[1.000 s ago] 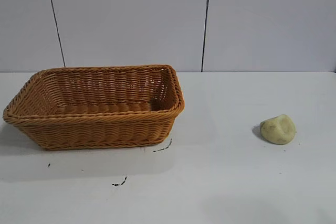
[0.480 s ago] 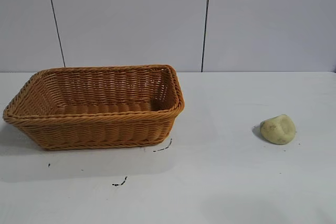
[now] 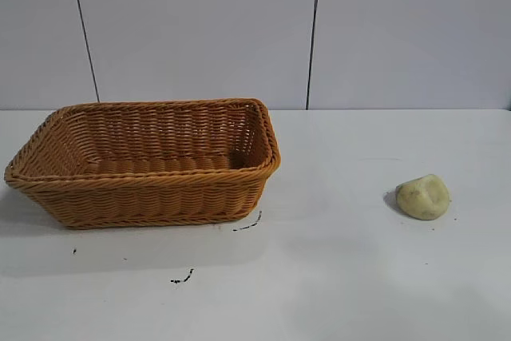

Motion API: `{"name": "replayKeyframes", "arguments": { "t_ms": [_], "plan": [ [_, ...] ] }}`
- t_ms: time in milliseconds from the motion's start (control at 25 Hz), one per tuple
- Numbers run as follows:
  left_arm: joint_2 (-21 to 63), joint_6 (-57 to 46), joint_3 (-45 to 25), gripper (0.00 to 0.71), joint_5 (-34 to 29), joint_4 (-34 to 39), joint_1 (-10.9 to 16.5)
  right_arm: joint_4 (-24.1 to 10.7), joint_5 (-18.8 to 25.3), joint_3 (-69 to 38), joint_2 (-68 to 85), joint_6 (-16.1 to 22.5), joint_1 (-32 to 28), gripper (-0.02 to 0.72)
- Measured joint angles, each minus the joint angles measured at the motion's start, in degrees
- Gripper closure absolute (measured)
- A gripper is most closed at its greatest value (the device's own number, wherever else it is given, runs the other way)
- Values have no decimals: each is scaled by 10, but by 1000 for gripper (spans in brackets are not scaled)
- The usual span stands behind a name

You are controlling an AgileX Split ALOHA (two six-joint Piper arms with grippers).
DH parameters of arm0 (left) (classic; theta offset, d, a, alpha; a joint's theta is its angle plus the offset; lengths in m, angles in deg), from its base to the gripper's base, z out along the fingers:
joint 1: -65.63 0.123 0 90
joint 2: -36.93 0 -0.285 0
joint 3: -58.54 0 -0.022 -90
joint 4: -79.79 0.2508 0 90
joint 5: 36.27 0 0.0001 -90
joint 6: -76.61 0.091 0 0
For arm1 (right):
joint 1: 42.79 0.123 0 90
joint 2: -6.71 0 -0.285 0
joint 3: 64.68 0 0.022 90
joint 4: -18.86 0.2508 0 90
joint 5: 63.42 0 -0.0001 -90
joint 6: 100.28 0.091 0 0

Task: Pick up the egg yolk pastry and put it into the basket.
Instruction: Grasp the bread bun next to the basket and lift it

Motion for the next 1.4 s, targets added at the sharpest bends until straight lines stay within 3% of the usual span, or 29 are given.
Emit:
{"name": "replayKeyframes", "arguments": {
  "t_ms": [480, 760, 1120, 1400],
  "plan": [
    [0, 0, 0, 17, 0, 0, 0, 0, -1, 242, -415, -24, 0, 8],
    [0, 0, 0, 17, 0, 0, 0, 5, -1, 350, -549, -56, 34, 8],
    [0, 0, 0, 17, 0, 0, 0, 4, -20, 373, -639, -52, 52, 8],
    [0, 0, 0, 17, 0, 0, 0, 8, -59, 374, -713, -52, 52, 8]
  ]
}}
